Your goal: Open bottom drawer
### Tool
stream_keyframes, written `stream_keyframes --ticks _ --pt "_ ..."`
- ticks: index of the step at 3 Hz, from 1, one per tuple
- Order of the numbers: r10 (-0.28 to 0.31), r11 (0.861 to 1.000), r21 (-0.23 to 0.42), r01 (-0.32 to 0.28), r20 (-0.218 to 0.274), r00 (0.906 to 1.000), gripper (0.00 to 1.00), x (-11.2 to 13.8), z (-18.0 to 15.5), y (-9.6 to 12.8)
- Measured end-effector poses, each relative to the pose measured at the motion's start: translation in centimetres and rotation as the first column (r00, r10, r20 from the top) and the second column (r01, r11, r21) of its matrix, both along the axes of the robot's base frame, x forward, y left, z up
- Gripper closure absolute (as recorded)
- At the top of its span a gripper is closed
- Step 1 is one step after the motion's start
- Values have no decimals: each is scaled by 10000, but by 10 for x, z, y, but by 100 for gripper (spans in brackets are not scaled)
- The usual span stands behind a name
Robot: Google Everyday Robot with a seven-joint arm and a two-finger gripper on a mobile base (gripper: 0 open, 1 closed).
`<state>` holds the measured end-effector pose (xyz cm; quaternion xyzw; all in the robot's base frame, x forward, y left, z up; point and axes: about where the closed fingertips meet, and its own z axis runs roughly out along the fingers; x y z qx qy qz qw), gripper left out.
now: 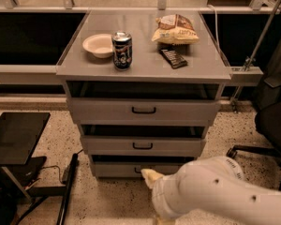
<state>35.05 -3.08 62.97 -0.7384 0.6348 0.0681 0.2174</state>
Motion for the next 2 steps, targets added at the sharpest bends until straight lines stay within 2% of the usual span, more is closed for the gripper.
stream_keyframes --ticks 1,2 --pt "-706 9896 1249 712 -95 9975 0 61 -14 -44" --pt "-596 9675 2448 628 -207 9980 0 109 -31 -64"
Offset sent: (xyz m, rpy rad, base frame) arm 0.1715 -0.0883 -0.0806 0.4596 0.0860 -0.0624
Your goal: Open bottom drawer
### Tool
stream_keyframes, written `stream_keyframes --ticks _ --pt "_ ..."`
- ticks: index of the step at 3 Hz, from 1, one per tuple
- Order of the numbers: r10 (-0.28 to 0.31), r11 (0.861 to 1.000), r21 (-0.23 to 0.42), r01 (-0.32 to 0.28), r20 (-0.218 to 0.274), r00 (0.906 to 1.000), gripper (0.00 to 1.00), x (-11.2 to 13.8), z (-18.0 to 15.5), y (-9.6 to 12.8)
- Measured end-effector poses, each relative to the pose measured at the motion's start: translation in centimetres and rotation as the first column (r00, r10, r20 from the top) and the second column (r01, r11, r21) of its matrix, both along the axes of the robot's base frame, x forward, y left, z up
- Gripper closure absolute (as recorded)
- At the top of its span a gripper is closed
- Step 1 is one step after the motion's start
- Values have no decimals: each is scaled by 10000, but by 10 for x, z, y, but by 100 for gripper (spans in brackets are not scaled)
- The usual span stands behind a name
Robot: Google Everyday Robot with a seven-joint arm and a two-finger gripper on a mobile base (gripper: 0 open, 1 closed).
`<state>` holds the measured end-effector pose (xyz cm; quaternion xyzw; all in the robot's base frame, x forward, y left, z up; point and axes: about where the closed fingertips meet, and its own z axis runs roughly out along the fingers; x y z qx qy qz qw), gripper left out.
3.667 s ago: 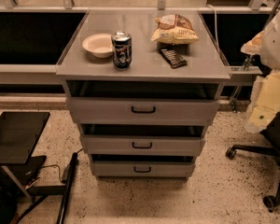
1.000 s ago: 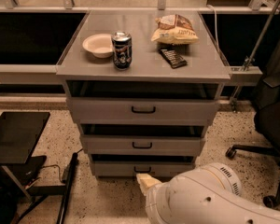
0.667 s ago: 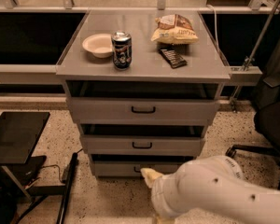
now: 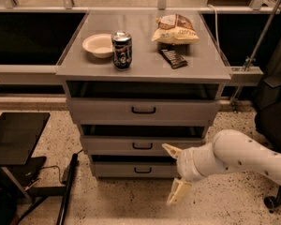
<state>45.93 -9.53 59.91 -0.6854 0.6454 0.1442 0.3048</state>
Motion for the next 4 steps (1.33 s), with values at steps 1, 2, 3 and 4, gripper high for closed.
stream_keyframes --ticks 1,2,3,4 --pt "70 9953 968 -40 -308 9995 0 28 -24 -9" --pt "-489 9975 482 507 -397 9980 0 38 -47 -29" --pt "-820 9951 514 841 -418 9958 0 41 -49 -29" --pt "-806 9952 515 827 -418 9959 0 41 -49 -29"
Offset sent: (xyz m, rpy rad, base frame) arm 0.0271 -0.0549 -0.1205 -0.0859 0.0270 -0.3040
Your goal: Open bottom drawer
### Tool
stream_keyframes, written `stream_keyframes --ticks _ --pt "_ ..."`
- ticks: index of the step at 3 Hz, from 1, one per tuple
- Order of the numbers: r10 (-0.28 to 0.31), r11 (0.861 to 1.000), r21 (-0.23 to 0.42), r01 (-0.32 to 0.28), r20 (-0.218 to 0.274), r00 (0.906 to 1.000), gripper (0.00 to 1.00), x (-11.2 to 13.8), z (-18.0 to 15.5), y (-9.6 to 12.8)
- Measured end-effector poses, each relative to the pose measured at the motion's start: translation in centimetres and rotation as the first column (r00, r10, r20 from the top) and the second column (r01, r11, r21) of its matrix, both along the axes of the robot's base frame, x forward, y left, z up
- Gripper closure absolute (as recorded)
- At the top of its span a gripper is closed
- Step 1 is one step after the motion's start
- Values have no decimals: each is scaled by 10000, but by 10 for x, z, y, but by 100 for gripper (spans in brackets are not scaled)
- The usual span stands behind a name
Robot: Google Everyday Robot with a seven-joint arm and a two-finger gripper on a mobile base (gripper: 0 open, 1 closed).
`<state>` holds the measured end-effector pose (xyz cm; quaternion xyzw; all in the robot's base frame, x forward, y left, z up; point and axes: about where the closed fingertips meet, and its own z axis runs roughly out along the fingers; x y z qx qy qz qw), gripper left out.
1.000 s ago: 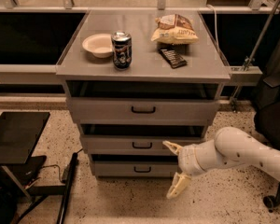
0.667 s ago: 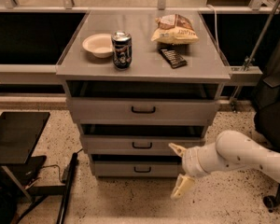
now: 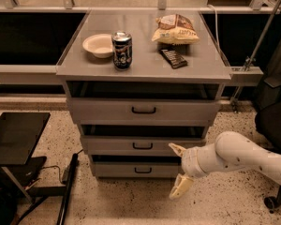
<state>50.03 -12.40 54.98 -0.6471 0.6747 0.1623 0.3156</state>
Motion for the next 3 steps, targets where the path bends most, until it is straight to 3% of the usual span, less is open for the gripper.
stream_keyframes --ticks 1,2,3 --pt "33 10000 -5 -33 22 10000 0 -11 -16 1" --pt "-242 9979 614 228 236 9994 0 -39 -63 1" --pt "-1698 9796 1207 1609 678 9831 0 -66 -141 -37"
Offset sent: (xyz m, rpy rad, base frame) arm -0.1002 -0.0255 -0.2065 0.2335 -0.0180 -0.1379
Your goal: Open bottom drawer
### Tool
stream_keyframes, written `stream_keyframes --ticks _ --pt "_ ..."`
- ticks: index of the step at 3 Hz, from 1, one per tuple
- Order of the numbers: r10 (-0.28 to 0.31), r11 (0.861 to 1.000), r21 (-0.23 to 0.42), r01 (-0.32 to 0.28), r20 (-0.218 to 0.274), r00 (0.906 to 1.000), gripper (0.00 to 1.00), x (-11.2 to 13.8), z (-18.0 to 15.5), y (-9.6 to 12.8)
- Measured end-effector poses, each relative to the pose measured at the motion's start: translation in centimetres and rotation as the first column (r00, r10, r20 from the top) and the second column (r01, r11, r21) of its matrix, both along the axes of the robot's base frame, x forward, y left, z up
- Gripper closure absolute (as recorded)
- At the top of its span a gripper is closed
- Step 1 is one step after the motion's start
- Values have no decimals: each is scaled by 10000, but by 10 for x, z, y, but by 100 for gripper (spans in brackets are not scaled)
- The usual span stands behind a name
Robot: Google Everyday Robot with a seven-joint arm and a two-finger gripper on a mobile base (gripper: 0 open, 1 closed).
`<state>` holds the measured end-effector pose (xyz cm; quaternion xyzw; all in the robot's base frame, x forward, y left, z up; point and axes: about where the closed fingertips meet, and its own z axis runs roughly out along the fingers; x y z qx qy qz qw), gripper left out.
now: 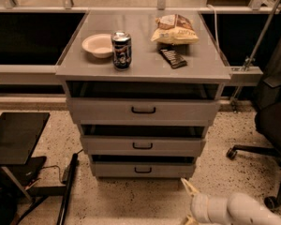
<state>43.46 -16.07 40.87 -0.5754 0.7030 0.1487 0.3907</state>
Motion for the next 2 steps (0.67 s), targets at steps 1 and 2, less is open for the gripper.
stream_keyframes --ticks 1,2 --pt "-1416 9898 163 1413 210 9897 0 9 -73 -40" --pt "-1894 9800 517 1924 -571 9802 0 21 -155 -48"
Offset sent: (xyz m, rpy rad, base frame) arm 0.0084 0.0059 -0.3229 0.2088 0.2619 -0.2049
